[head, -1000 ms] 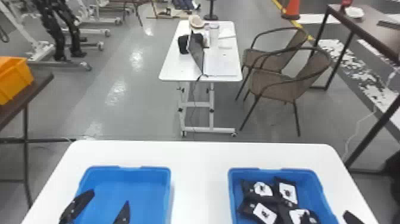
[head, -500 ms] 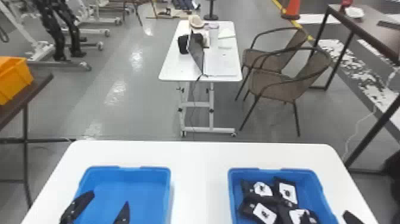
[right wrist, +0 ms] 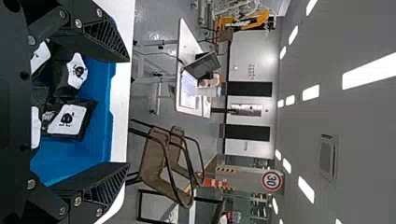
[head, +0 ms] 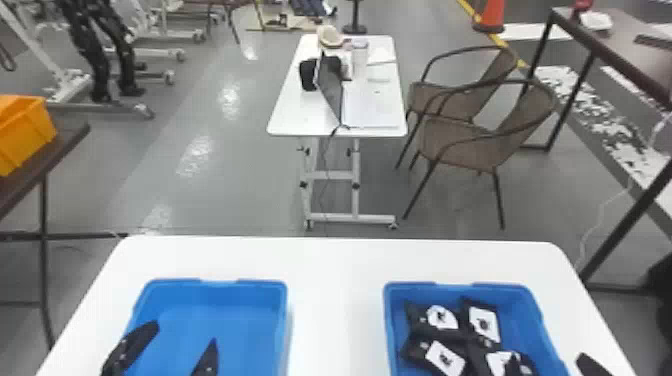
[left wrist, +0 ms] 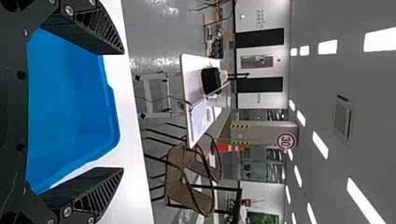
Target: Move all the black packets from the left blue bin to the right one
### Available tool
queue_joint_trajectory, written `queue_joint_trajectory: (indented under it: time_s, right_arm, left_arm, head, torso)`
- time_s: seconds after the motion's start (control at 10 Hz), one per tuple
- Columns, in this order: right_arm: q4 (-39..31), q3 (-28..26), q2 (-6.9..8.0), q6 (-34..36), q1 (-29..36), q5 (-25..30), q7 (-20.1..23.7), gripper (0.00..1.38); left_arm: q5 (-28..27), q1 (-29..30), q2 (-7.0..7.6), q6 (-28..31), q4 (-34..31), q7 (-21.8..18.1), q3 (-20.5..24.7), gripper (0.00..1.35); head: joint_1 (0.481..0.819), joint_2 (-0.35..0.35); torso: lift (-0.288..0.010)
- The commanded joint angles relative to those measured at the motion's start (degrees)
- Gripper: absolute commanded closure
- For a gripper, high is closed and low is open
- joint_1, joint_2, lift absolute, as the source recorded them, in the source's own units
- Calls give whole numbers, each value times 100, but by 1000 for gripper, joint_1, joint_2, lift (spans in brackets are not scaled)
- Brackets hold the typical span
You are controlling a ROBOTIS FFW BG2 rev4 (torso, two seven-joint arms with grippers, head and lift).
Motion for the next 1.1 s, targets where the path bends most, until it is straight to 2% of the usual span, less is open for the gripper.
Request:
queue_joint_trajectory:
  time_s: [0.0, 1.0]
  right_arm:
    - [1, 0, 5, 15, -1, -7, 1, 243]
    - [1, -9, 5, 50, 8, -51, 1, 243]
  left_arm:
    - [2, 9, -24, 13, -1, -2, -7, 136]
    - [28, 9, -24, 57, -1, -2, -7, 136]
  head:
    - [695, 21]
    - [695, 17]
  torso:
    - [0]
    - [0]
